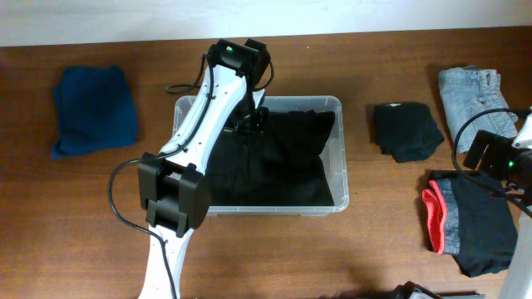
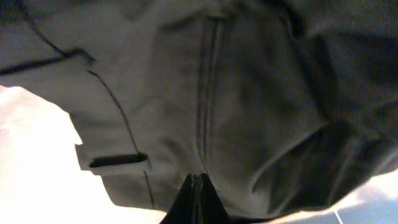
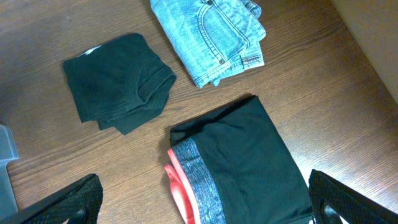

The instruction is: Pack container

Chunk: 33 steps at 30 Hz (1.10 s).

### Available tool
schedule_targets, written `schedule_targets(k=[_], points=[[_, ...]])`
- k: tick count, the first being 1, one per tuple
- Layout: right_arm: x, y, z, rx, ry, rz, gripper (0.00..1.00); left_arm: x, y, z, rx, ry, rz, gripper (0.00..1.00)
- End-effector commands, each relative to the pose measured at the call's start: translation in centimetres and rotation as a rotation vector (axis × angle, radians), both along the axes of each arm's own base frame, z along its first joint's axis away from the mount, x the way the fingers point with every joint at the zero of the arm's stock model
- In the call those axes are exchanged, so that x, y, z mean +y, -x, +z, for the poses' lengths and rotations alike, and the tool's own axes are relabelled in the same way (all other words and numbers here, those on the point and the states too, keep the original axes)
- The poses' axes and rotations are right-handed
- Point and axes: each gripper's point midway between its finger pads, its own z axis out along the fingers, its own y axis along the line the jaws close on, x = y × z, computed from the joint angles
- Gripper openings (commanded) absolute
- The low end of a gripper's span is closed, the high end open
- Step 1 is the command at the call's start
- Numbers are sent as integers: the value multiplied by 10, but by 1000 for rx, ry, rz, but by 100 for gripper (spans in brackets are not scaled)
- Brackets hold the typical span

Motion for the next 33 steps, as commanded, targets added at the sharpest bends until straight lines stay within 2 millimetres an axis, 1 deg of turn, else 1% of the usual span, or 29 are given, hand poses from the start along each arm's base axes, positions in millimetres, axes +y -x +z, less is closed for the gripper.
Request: schedule_targets(k=[1, 7, 11, 15, 19, 23, 27, 30, 33], points=[[-1, 0, 5, -17, 2, -9, 98, -21, 19, -6, 62, 59, -68, 1], [-1, 0, 5, -18, 3, -9, 98, -43, 32, -32, 72, 52, -119, 0], [-1, 0, 5, -17, 2, -9, 98, -47, 43, -48, 104, 43, -134, 0], [-1, 0, 5, -17, 2, -9, 98, -52, 56, -68, 137, 43, -146, 0], [-1, 0, 5, -17, 2, -9, 98, -55, 61, -86, 142, 44, -157, 1], [-1, 0, 5, -17, 2, -9, 98, -59, 56, -89, 116, 59, -161, 1], [-1, 0, 5, -17, 2, -9, 98, -68, 43, -88, 60, 88, -156, 1], [-1, 0, 5, -17, 2, -9, 98, -72, 30, -81, 18, 110, -140, 1], [-1, 0, 5, -17, 2, -9, 98, -77, 21, -68, -16, 129, -141, 1]])
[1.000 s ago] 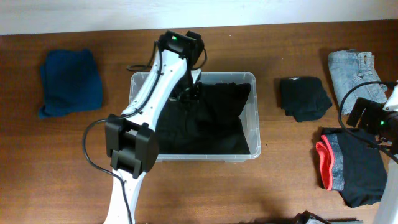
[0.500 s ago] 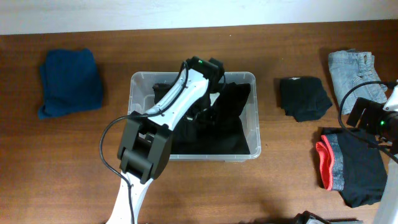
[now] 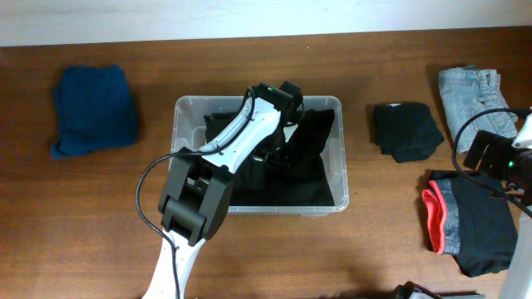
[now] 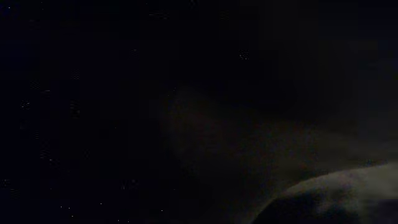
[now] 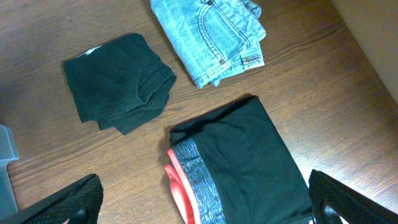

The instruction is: Pack container

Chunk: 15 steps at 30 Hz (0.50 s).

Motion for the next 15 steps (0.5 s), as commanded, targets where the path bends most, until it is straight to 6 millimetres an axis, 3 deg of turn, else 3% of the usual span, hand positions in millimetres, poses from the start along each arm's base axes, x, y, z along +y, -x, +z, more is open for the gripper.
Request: schedule_targets(k=[1, 7, 12, 15], points=[[-1, -1, 5, -18, 3, -9, 98, -12, -17, 21, -59, 51, 13, 1], [-1, -1, 5, -18, 3, -9, 98, -30, -44, 64, -177, 132, 24, 1], [-1, -1, 5, -18, 3, -9, 98, -33, -54, 91, -227, 164, 33, 2], [-1, -1, 5, -18, 3, -9, 98, -24, -63, 106, -260, 154, 50, 15]])
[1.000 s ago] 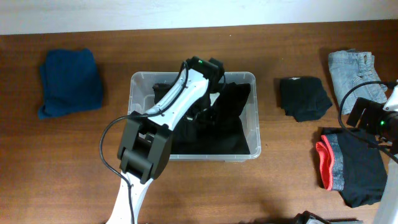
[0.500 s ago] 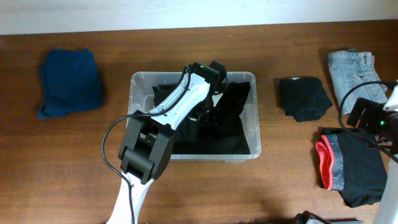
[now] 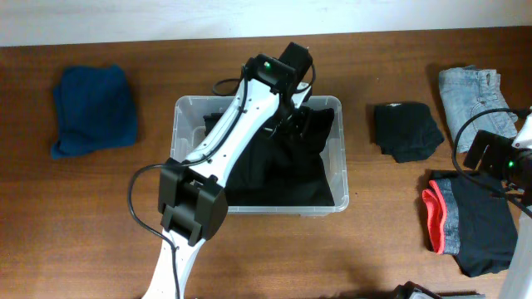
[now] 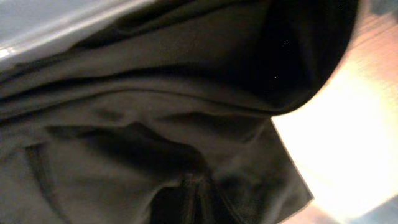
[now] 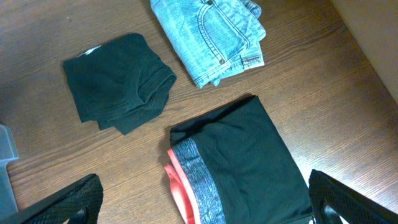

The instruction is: Pack container

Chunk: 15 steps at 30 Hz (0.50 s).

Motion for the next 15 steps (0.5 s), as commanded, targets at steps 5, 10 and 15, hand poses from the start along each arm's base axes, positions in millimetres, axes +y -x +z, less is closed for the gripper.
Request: schedule_targets(k=[5, 10, 15], points=[[-1, 0, 5, -17, 3, -9, 98, 51, -34, 36, -87, -54, 119, 24], [-1, 0, 5, -17, 3, -9, 98, 116, -57, 58, -103, -73, 258, 38], [-1, 0, 5, -17, 2, -9, 98, 196, -78, 81, -137, -78, 412, 41]])
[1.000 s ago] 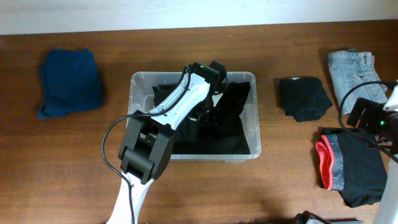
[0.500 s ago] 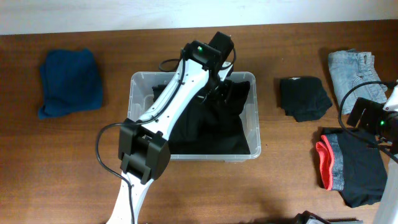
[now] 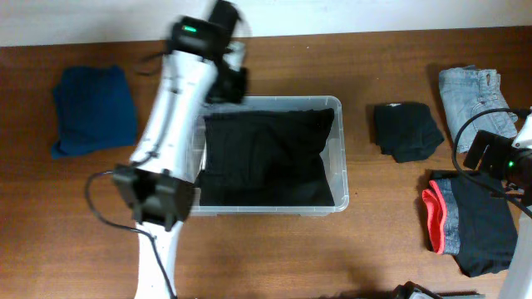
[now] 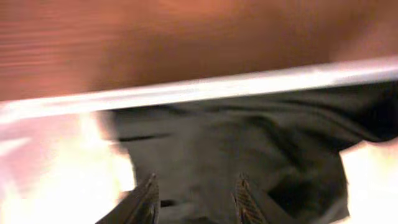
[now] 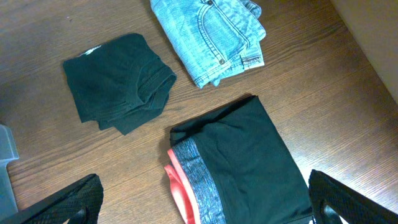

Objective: Pack container
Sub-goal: 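Swing the left arm left over the folded teal garment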

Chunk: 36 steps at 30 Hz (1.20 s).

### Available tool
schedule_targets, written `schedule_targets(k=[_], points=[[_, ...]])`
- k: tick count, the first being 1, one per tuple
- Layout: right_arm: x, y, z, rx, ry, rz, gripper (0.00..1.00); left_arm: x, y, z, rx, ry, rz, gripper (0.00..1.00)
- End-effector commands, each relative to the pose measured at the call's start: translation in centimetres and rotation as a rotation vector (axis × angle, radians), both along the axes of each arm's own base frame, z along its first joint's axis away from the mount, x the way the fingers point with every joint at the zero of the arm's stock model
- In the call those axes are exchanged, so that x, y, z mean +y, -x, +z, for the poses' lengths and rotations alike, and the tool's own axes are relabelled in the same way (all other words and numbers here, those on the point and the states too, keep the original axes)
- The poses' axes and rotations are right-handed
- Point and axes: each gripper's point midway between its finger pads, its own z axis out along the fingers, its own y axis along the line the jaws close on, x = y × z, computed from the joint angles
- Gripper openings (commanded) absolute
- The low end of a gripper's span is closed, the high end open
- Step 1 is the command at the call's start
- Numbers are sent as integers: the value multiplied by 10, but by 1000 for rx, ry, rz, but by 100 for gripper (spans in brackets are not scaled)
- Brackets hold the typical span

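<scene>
A clear plastic container stands mid-table with a black garment spread inside it. My left gripper hovers blurred over the container's back left corner. In the left wrist view the left gripper is open and empty, above the container's rim and the black garment. My right gripper is wide open and hangs above black shorts with a red and grey waistband at the table's right.
A blue garment lies at the far left. Right of the container lie a folded black garment, folded jeans and the black shorts. The right arm stands at the right edge.
My left gripper was shut on the black garment at the container's back right. Now it is open over the back left corner, and the garment lies loose in the container. The right arm has not moved.
My left gripper was shut on the black garment at the container's back middle. Then it was low in the container's middle, its view dark with cloth. Then it was at the back right, still shut. Now it is open and the garment rests in the container.
</scene>
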Motion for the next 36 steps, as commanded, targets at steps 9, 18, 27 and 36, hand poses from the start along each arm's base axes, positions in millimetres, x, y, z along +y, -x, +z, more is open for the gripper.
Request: schedule_targets(k=[9, 18, 27, 36], points=[[-1, -1, 5, -18, 3, -9, 98, 146, -23, 26, -85, -46, 197, 71], [-1, -1, 5, -17, 3, -9, 98, 203, -34, 22, -124, -70, 277, 76], [-1, -1, 5, -17, 3, -9, 98, 244, -39, -33, -12, -277, 352, 76], [-1, -1, 5, -17, 3, -9, 98, 268, -52, -67, 9, -408, 382, 76]])
